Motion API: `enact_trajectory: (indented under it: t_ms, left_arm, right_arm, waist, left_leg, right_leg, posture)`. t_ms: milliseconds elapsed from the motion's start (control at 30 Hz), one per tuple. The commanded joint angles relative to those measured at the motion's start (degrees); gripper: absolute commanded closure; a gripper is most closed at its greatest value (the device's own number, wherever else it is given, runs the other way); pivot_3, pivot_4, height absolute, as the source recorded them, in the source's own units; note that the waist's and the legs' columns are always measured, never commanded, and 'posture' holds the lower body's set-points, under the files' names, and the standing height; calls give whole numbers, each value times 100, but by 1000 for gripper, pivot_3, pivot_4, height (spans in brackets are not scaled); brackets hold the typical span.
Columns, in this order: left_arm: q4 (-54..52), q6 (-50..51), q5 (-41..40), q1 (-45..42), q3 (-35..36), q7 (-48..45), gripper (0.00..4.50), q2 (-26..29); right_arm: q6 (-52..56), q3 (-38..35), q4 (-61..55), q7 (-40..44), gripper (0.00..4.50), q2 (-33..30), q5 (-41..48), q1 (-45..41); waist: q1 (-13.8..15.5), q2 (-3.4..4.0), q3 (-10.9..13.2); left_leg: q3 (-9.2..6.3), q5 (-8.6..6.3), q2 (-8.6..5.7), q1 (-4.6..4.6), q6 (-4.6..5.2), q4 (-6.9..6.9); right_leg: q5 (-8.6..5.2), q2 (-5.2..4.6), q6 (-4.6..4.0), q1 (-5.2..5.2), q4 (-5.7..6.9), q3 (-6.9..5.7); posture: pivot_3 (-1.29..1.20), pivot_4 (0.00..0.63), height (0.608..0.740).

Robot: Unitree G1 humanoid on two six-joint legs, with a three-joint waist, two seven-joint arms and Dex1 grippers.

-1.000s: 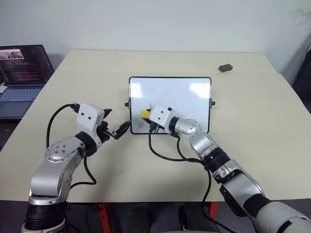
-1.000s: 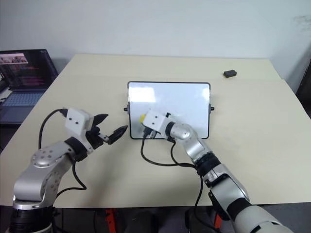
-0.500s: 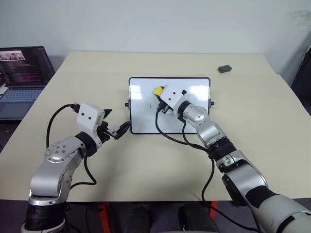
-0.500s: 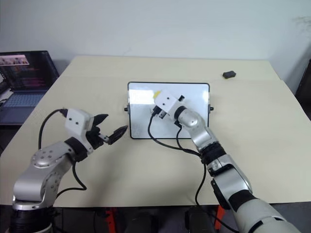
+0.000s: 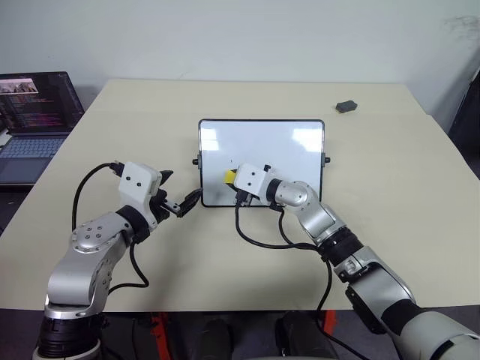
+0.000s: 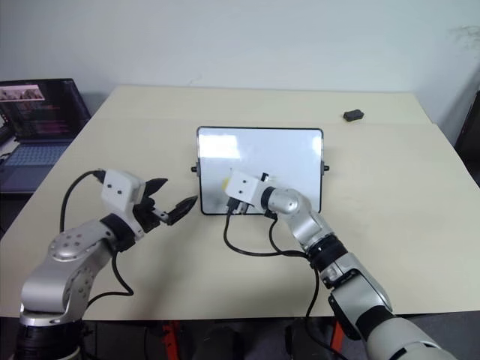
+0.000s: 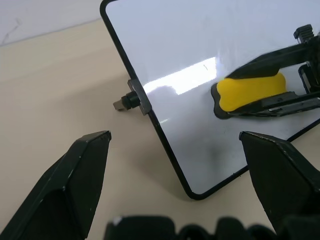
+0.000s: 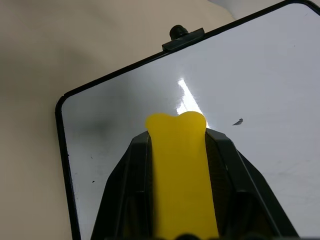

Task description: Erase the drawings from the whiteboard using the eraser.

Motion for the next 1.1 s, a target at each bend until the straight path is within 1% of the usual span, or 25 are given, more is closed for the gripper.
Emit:
enact_trajectory:
  t_ms: [33, 133, 200, 267, 467, 533, 633, 767, 833, 933, 1033, 1100]
  left_arm:
    - [-198, -88, -5, 3, -8, -17, 0, 6]
    - [-199, -98, -2, 12, -19, -12, 0, -7]
    - [-205, -102, -3, 18, -28, -8, 0, -18]
    - [-209, -103, -1, 20, -34, -5, 0, -26]
    - [-234, -92, 0, 46, -34, 3, 0, -38]
    - [-238, -90, -3, 50, -35, 5, 0, -39]
    - [-241, -93, -7, 58, -41, 10, 0, -39]
    - [-245, -91, -14, 61, -50, 13, 0, -37]
    - [-250, -91, -17, 64, -52, 15, 0, -37]
    - [-259, -88, -18, 62, -59, 26, 0, -44]
    - [-269, -82, -18, 47, -62, 46, 0, -54]
    - [-281, -80, -19, 46, -54, 67, 0, -67]
  right_arm:
    - [-73, -431, 109, -721, 3413, -30, -87, -418]
    - [-111, -485, 209, -861, 3414, -46, -71, -531]
    - [-94, -435, 228, -747, 3414, -59, -63, -494]
    - [-70, -355, 185, -579, 3414, -66, -60, -396]
    - [264, 27, -177, 274, 3414, -145, -81, 40]
    - [346, 61, -267, 378, 3414, -163, -89, 96]
    - [378, 4, -291, 280, 3414, -141, -119, 73]
    - [189, -368, -48, -577, 3414, -47, -156, -286]
    - [60, -466, 50, -837, 3414, -49, -125, -419]
    - [-38, -474, 133, -903, 3415, -41, -75, -445]
    - [-44, -415, 131, -734, 3416, 15, -17, -379]
    - [45, -347, 38, -429, 3416, 46, 90, -279]
  waist:
    - [-1, 1, 2]
    - [14, 0, 2]
    - [12, 0, 2]
    - [9, 0, 2]
    - [9, 1, 2]
    - [9, 0, 2]
    - [9, 1, 2]
    - [8, 2, 4]
    - [12, 3, 5]
    - [31, 2, 4]
    - [12, 3, 5]
    - [12, 3, 5]
  left_leg:
    - [0, 0, -1, 0, 0, 0]
    - [-1, 0, -2, -2, 0, -2]
    - [-2, -1, -1, -8, 0, -6]
    - [0, -1, 0, -10, 0, -11]
    - [0, -3, 3, -10, 0, -14]
    - [-1, -3, 3, -9, 0, -13]
    - [-3, -3, 2, -8, 0, -10]
    - [-4, -2, 2, -8, 0, -10]
    - [-4, -2, 1, -8, -1, -10]
    - [-7, -2, -1, -11, -1, -10]
    - [-1, -3, 0, -15, -1, -14]
    - [0, -4, 2, -15, -2, -16]
  right_leg:
    - [0, 0, 0, 0, 0, 0]
    - [0, 0, 0, 0, -4, -1]
    - [0, 0, 0, -1, -17, -2]
    - [0, 0, 0, 0, -30, -1]
    - [0, -1, 0, 2, -39, -2]
    - [0, -1, 0, 4, -38, -3]
    - [2, -1, 2, 5, -36, -5]
    - [2, 0, 2, 4, -35, -6]
    - [3, 0, 2, 3, -34, -5]
    - [3, -2, 2, 4, -39, -7]
    - [2, -2, 2, 1, -46, -2]
    - [2, -2, 2, 0, -48, -4]
  posture:
    - [0, 150, 740]
    - [0, 150, 740]
    - [0, 150, 740]
    - [0, 150, 740]
    - [0, 150, 740]
    - [0, 150, 740]
    - [0, 150, 740]
    - [0, 150, 740]
    - [0, 150, 740]
    - [0, 150, 740]
    - [0, 150, 740]
    - [0, 150, 740]
